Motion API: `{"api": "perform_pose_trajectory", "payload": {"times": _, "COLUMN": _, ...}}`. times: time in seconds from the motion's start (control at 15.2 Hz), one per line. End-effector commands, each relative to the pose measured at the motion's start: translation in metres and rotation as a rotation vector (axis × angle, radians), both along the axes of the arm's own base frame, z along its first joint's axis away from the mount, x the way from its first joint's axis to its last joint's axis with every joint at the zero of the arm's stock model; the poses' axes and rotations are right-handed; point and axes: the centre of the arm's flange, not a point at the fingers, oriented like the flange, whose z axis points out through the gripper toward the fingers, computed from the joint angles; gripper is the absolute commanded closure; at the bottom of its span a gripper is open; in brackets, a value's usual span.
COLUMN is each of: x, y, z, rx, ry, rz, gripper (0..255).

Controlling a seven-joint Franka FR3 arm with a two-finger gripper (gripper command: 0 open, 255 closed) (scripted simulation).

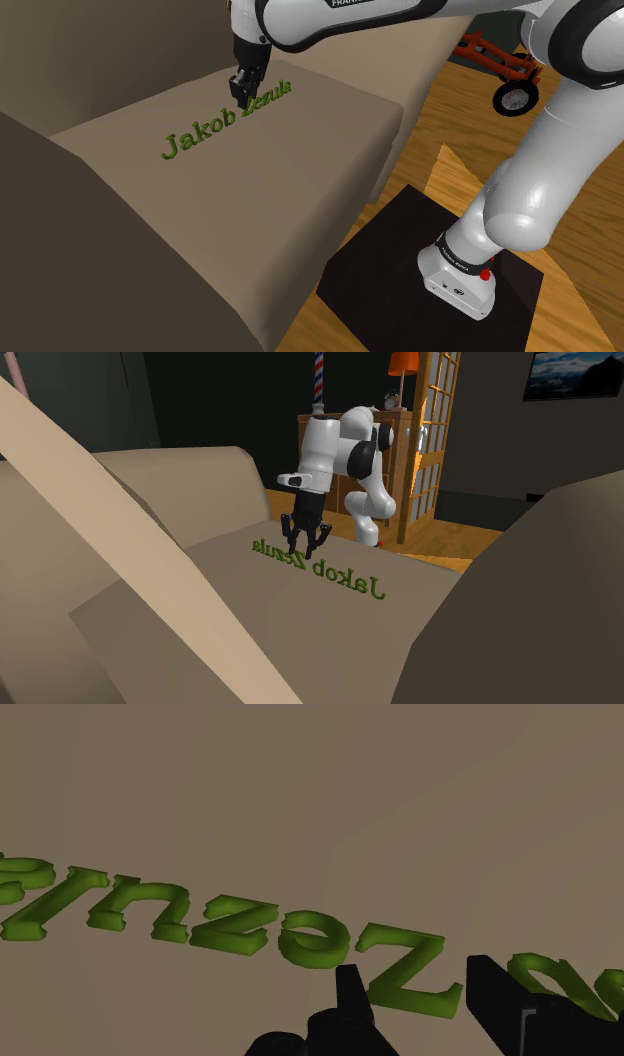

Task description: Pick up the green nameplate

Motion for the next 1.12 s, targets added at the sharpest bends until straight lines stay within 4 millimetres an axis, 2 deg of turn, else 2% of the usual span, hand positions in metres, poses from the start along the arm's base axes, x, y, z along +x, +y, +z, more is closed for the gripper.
{"api": "perform_pose_trajectory", "payload": {"times": 0.0, "x": 0.000, "y": 0.000, "z": -0.001, "rx": 0.000, "ry": 0.002, "rz": 0.000, "gripper": 255}}
{"api": "perform_pose_trajectory", "payload": {"times": 0.13, "x": 0.000, "y": 0.000, "z": 0.001, "rx": 0.000, "ry": 0.002, "rz": 0.000, "gripper": 255}}
{"api": "perform_pose_trajectory", "payload": {"times": 1.06, "x": 0.000, "y": 0.000, "z": 0.075, "rx": -0.001, "ry": 0.002, "rz": 0.000, "gripper": 255}}
